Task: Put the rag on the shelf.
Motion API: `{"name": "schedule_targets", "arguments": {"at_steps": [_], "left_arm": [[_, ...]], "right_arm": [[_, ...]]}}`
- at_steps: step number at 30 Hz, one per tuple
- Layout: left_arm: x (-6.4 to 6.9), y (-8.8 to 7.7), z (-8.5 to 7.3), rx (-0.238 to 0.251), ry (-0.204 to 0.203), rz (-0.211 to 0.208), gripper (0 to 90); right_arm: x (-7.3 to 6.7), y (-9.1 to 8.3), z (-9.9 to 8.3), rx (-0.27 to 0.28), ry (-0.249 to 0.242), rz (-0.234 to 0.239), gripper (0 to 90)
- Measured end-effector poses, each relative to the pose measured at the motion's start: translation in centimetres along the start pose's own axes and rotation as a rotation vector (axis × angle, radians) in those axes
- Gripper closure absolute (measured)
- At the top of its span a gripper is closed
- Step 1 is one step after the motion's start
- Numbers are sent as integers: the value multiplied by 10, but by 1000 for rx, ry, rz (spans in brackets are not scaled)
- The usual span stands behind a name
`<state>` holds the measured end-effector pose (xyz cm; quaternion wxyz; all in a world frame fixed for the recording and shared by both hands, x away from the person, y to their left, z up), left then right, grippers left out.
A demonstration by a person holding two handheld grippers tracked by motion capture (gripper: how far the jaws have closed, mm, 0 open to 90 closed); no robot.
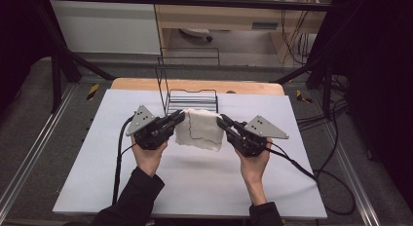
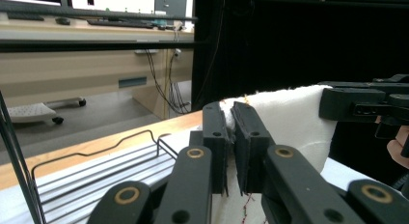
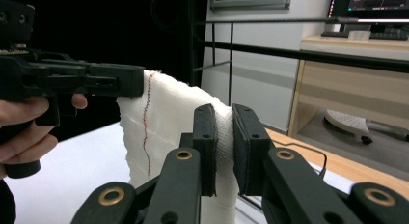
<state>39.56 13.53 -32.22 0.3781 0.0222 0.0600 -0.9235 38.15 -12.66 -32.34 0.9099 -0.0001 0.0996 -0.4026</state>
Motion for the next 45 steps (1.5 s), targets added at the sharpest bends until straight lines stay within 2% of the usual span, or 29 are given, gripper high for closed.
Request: {"name": "schedule_targets", "arguments": {"at_steps": [18, 40, 45], "left_arm": [[-9, -3, 28, 44, 32, 18, 842], [-27, -3, 69, 108, 63, 58, 842], [-30, -4, 77, 113, 72, 65, 842]], "right_arm": [[-4, 7, 27, 70, -11, 3, 811], [-9, 23, 71, 122, -68, -8, 811], [-10, 27, 80, 138, -67, -7, 811]]}}
Point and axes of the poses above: each handheld gripper's, and its own axes: y roughly forward along the jaws, z roughly out of its top, x roughly to its right, the point moved 2 cm from there along y, roughly forward along the jaws, and after that the axes turned 10 degrees about y, right-handed, at the moved point
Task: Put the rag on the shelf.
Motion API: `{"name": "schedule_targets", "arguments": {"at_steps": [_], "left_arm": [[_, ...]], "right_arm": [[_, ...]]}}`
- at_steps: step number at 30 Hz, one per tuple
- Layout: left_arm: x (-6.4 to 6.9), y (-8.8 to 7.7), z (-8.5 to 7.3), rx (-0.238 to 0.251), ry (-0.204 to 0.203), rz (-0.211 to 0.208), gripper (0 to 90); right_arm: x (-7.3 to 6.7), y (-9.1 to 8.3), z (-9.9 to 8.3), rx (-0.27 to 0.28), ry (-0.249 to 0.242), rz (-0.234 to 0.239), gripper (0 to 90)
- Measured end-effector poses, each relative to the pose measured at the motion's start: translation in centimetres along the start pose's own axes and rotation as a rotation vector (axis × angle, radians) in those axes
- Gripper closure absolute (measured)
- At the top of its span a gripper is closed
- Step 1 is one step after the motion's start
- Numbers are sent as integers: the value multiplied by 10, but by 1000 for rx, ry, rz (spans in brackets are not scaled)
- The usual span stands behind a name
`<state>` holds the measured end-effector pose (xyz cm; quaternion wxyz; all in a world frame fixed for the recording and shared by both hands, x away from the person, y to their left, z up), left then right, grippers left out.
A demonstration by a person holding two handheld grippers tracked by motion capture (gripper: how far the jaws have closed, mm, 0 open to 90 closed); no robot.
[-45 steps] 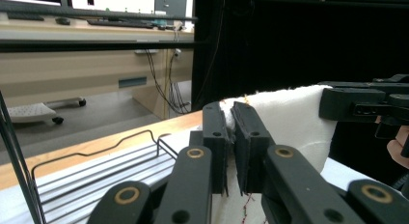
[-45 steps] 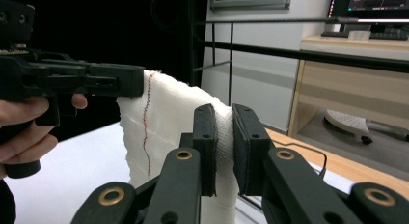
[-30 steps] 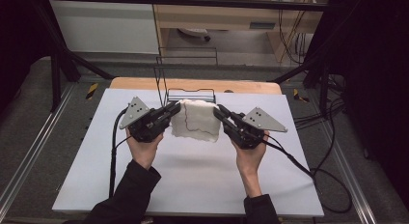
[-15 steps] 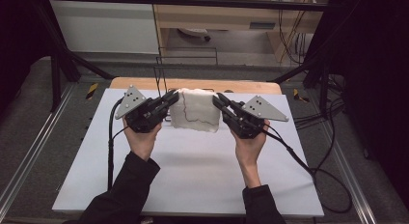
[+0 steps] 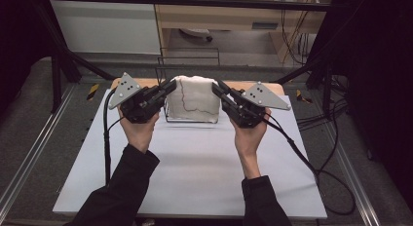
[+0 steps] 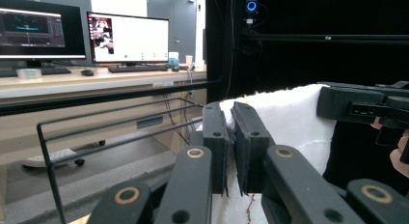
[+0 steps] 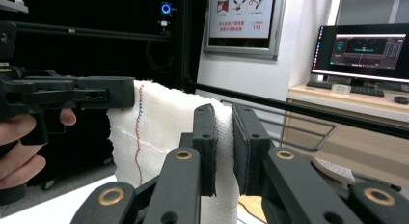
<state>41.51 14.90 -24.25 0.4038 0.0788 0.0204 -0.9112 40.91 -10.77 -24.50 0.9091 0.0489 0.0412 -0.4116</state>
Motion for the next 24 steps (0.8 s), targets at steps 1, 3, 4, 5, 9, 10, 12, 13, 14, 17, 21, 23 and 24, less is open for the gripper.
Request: {"name": "schedule_targets", "arguments": {"at_steps": [1, 3, 4, 5, 9, 10, 12, 13, 14, 17, 21, 23, 24], "left_arm": [[-1, 0, 2, 1, 0, 3, 842], [-3, 1, 5, 4, 0, 3, 842], [-4, 1, 6, 6, 1, 4, 842], [-5, 1, 7, 7, 1, 5, 842], [-10, 4, 12, 10, -1, 15, 842], [-11, 4, 12, 9, 2, 15, 842], [-14, 5, 15, 14, 1, 19, 842], [-15, 6, 16, 15, 2, 21, 842], [-16, 7, 17, 18, 3, 22, 842], [-19, 10, 23, 27, 0, 29, 842], [-25, 13, 28, 21, 0, 29, 842], [-26, 15, 30, 25, -4, 32, 842], [-27, 16, 31, 23, 0, 34, 842]], "right_arm": [[0, 1, 2, 1, -3, -2, 811], [0, 3, 5, 6, -2, -4, 811], [0, 4, 6, 10, -2, -4, 811], [0, 5, 7, 12, 2, -4, 811], [0, 11, 11, 17, 11, -6, 811], [1, 12, 12, 18, 7, -9, 811], [1, 15, 14, 20, 2, -11, 811], [1, 16, 16, 20, 0, -11, 811], [1, 17, 17, 23, 1, -12, 811], [2, 21, 22, 26, -1, -13, 811], [2, 25, 30, 33, -5, -19, 811], [3, 28, 33, 36, -4, -22, 811], [4, 29, 35, 38, -6, -24, 811]]}}
Point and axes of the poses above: each handheld gripper's, and its own axes: y roughly forward along the jaws, z roughly out of its top, x roughly to its right, the point moved 2 cm from there along y, roughly forward along the jaws, and after that the axes turned 10 degrees about y, right-handed, at the moved point
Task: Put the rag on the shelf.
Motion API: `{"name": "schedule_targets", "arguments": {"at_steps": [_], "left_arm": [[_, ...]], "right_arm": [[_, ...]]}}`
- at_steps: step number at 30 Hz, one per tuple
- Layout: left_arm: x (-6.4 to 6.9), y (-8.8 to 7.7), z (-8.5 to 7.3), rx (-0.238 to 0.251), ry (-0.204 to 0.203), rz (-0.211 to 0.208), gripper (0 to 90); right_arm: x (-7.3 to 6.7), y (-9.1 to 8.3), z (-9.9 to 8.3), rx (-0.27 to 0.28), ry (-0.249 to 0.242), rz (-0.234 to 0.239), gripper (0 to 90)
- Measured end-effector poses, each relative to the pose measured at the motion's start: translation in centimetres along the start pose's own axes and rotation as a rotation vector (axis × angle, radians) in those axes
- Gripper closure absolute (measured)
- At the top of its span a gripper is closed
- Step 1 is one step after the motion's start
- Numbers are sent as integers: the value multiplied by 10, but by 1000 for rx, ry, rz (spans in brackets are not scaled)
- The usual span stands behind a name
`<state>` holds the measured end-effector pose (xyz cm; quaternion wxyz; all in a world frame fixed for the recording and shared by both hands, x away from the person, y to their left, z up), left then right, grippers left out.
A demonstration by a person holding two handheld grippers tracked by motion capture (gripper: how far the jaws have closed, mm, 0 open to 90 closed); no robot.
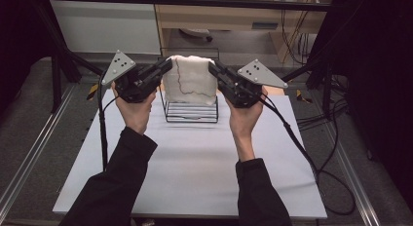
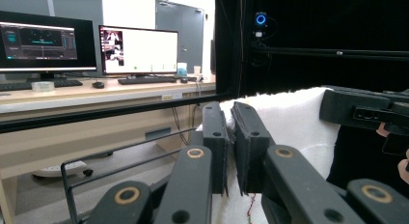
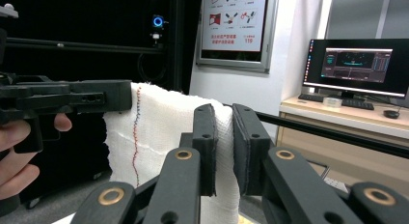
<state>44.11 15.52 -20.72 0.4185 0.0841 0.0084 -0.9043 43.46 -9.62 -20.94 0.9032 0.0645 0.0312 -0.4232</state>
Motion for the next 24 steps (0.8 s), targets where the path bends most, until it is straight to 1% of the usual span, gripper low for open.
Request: {"name": "schedule_targets", "arguments": {"at_steps": [5, 8, 15, 16, 17, 21, 22, 23, 24], "left_arm": [[-5, 6, 6, 3, -10, 7, 842], [-8, 10, 9, 2, -9, 9, 842], [-12, 14, 14, 7, 1, 18, 842], [-14, 14, 15, 6, 6, 28, 842], [-14, 15, 16, 6, -3, 22, 842], [-17, 17, 21, 19, 1, 27, 842], [-19, 18, 21, 23, 12, 37, 842], [-19, 18, 22, 22, -1, 31, 842], [-22, 19, 22, 27, 11, 42, 842]], "right_arm": [[3, 7, 6, 0, 6, -8, 811], [6, 11, 9, 5, 9, -14, 811], [9, 19, 16, 12, 16, -24, 811], [9, 20, 17, 11, 14, -25, 811], [10, 21, 18, 12, 11, -26, 811], [11, 26, 22, 18, 12, -24, 811], [11, 27, 23, 20, 11, -24, 811], [11, 28, 23, 23, 13, -25, 811], [11, 29, 24, 25, 13, -24, 811]]}}
Point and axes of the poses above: each handheld gripper's, and its own axes: y roughly forward along the jaws, z roughly out of its top, x roughly to its right, the point moved 2 cm from there along y, roughly forward along the jaws, and after that the axes turned 10 degrees about y, right-handed, at the moved point
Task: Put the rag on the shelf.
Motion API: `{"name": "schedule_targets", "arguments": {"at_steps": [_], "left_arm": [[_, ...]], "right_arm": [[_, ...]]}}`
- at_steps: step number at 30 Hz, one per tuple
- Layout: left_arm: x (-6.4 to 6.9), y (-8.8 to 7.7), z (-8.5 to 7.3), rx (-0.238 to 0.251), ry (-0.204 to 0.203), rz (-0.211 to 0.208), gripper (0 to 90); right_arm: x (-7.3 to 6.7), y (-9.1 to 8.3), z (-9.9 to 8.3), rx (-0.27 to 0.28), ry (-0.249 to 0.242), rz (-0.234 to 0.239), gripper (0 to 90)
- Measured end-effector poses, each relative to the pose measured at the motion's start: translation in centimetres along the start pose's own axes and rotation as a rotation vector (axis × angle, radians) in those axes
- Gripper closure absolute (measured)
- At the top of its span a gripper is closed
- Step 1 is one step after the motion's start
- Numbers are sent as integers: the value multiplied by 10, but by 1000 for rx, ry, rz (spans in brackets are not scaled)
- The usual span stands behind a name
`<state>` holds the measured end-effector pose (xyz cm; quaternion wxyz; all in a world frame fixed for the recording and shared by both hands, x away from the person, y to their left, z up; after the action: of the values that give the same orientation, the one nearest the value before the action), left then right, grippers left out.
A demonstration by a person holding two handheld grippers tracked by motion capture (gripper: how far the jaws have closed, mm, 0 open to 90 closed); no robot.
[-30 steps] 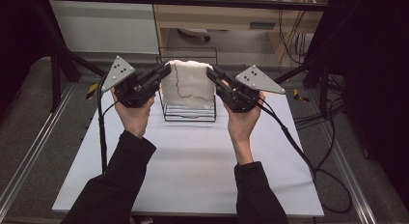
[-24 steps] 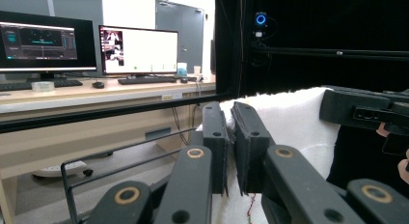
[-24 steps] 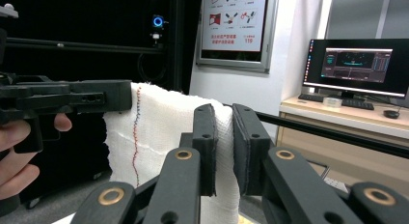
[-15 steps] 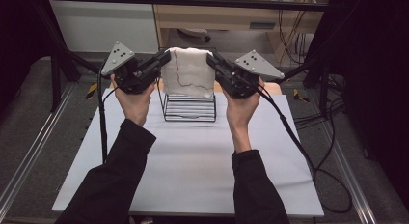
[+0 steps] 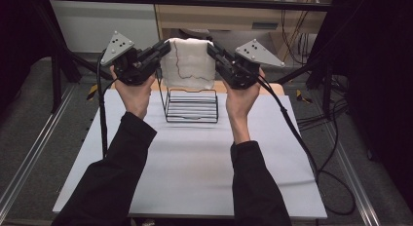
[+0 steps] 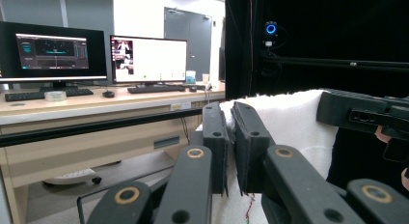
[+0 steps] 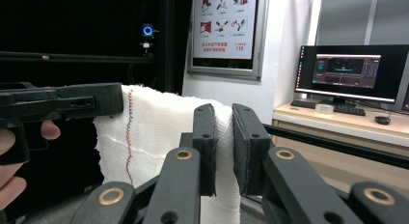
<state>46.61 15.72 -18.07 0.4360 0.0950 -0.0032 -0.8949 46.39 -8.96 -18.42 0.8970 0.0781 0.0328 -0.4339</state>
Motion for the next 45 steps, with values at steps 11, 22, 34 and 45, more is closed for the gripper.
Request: {"name": "schedule_targets", "arguments": {"at_steps": [11, 22, 34, 45], "left_arm": [[-10, 6, 10, 5, -9, 7, 842], [-21, 15, 18, -5, 1, 31, 842], [-28, 34, 15, -24, -7, 40, 842], [-36, 49, 9, -38, -10, 51, 842]], "right_arm": [[1, 14, 10, 14, 0, 0, 811], [4, 28, 17, 21, 3, -7, 811], [17, 42, 19, 12, 17, -31, 811], [29, 56, 18, -6, 24, -42, 811]]}}
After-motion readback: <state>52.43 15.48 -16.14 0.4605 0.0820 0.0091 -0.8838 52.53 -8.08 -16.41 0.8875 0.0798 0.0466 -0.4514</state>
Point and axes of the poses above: each handheld gripper's, and its own axes: y roughly forward along the jaws, z roughly out of its top, x roughly to its right, the point moved 2 cm from there along y, roughly forward along the jaws, and after that the axes turned 10 degrees about y, right-handed, at the moved point
